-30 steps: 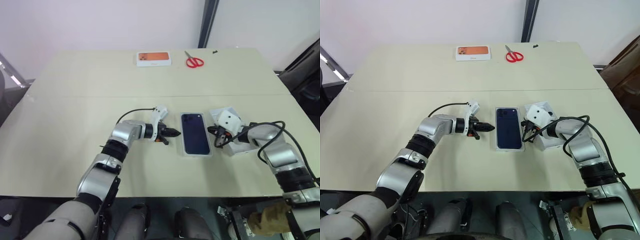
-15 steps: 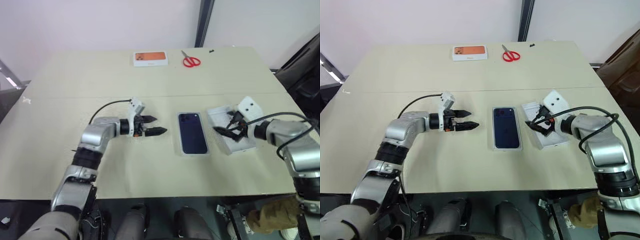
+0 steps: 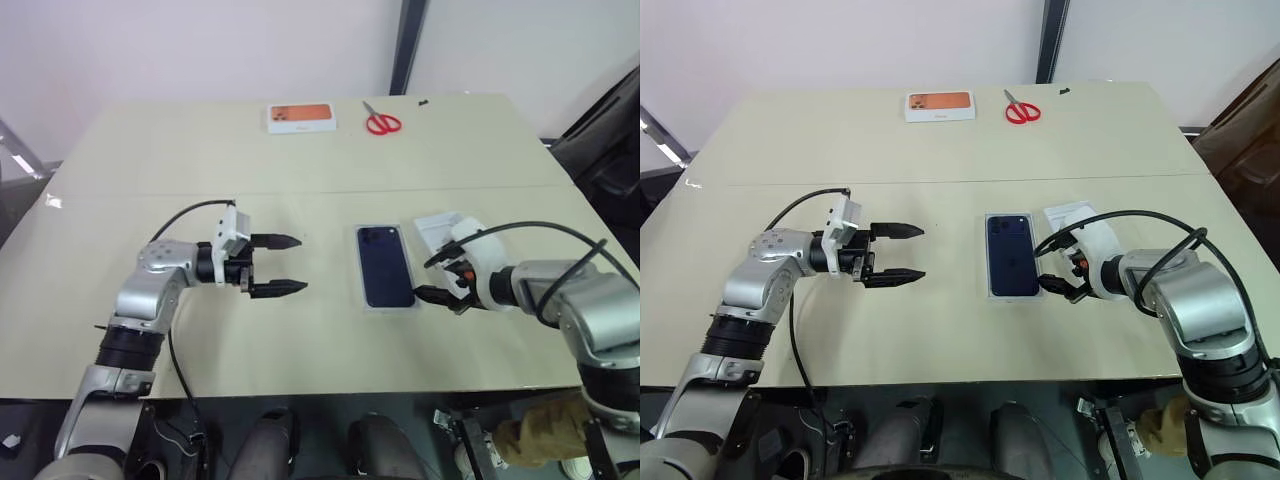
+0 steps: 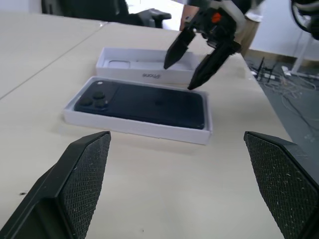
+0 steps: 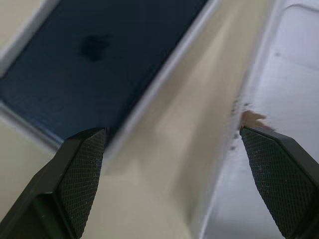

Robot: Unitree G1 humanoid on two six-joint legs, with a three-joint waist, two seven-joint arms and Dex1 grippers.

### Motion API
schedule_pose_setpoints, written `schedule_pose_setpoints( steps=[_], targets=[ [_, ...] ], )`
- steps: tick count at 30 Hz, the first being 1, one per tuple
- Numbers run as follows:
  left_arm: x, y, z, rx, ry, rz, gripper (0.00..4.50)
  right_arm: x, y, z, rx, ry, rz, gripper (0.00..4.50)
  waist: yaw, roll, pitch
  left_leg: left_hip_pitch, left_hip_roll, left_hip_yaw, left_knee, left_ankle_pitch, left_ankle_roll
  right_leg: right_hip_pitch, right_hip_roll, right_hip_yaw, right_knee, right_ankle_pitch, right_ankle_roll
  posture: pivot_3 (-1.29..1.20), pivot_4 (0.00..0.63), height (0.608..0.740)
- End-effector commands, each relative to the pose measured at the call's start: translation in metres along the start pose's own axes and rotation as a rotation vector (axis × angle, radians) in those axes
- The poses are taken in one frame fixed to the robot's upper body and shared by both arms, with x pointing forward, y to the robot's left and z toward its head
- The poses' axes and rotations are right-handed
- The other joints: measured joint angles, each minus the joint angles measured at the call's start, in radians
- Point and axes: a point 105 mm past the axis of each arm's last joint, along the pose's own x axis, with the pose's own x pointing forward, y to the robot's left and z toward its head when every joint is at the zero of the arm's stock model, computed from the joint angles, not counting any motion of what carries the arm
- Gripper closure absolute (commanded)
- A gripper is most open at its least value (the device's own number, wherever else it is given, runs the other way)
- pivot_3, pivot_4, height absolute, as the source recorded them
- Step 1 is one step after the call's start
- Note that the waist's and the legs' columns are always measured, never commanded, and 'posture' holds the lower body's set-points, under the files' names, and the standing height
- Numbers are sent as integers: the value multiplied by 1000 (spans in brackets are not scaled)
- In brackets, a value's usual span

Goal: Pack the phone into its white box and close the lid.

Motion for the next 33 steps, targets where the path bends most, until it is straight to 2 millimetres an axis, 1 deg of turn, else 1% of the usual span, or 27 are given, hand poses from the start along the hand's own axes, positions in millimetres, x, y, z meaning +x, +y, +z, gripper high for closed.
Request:
schedule_pose_setpoints(
  steps=[1, 4, 7, 10, 16, 19, 22, 23, 25, 27, 29, 30, 32, 33],
  targets=[
    [2, -9, 11, 65, -37, -34, 0, -6, -6, 6, 14, 22, -11, 30, -2, 0, 0, 0, 0, 0, 0, 0, 0, 0, 0, 0, 0, 0, 0, 0, 150, 740],
    [3, -16, 10, 74, -46, -53, 0, -4, -15, 9, 16, 41, -30, 30, -3, 0, 0, 0, 0, 0, 0, 0, 0, 0, 0, 0, -1, 0, 0, 0, 150, 740],
    [0, -21, 8, 71, -43, -69, 0, -1, -16, 16, 32, 45, -7, 30, -5, 0, 0, 0, 0, 0, 0, 0, 0, 0, 0, 0, -1, 0, 0, 0, 150, 740],
    [-4, -23, 7, 69, -35, -79, 0, 4, -17, 13, 9, 66, -5, 30, -4, 0, 0, 0, 0, 0, -1, 0, 0, 0, 0, 0, -1, 0, 0, 0, 150, 740],
    [-6, -25, 7, 83, -30, -83, 0, 9, -25, 11, 48, 79, -20, 30, -2, 0, 0, 0, 0, 1, 0, 0, 1, 0, 0, 0, -1, 0, 0, 0, 150, 740],
    [-5, -24, 5, 87, -29, -76, 0, 9, -33, 13, 78, 76, -44, 30, -3, 0, 0, 0, 0, 1, 0, 0, 1, 0, 0, 0, -1, 0, 0, 0, 150, 740],
    [-2, -22, 6, 89, -41, -57, 0, 11, -36, 13, 91, 76, -48, 30, -4, 0, 0, 0, 0, 1, 0, 0, 1, 0, 0, 0, -1, 0, 0, 0, 150, 740],
    [-1, -22, 6, 90, -44, -53, 0, 12, -37, 12, 93, 78, -48, 264, -4, 0, 0, 0, 0, 1, 0, 0, 1, 0, 0, 0, -1, 0, 0, 0, 150, 740],
    [1, -21, 6, 92, -47, -47, 0, 16, -36, 5, 109, 95, -47, 910, -4, 0, 0, 0, 0, 1, 0, 0, 1, 0, 0, 0, -1, 0, 0, 0, 150, 740],
    [2, -22, 6, 92, -49, -45, 0, 18, -35, 0, 119, 104, -46, 1874, -3, 0, 0, 0, 0, 1, 0, 0, 1, 0, 0, 0, -1, 0, 0, 0, 150, 740],
    [3, -22, 6, 92, -50, -43, 0, 20, -35, -4, 134, 111, -51, 3024, -3, 0, 0, 0, 0, 1, 0, 0, 1, 0, 0, 0, -1, 0, 0, 0, 150, 740],
    [3, -22, 6, 91, -49, -40, 0, 21, -36, -5, 141, 110, -58, 3358, -4, 0, 0, 0, 0, 1, 0, 0, 1, 0, 0, 0, -1, 0, 0, 0, 150, 740],
    [3, -20, 7, 87, -53, -26, 0, 22, -35, -5, 171, 104, -65, 4375, -4, 0, 0, 0, 0, 1, 0, 0, 1, 1, 0, 0, -1, 0, 0, 0, 150, 740],
    [2, -20, 7, 87, -51, -24, 0, 23, -35, -5, 175, 101, -67, 4449, -4, 0, 0, 0, 0, 1, 0, 0, 1, 1, 0, 0, -1, 0, 0, 0, 150, 740]
  ],
)
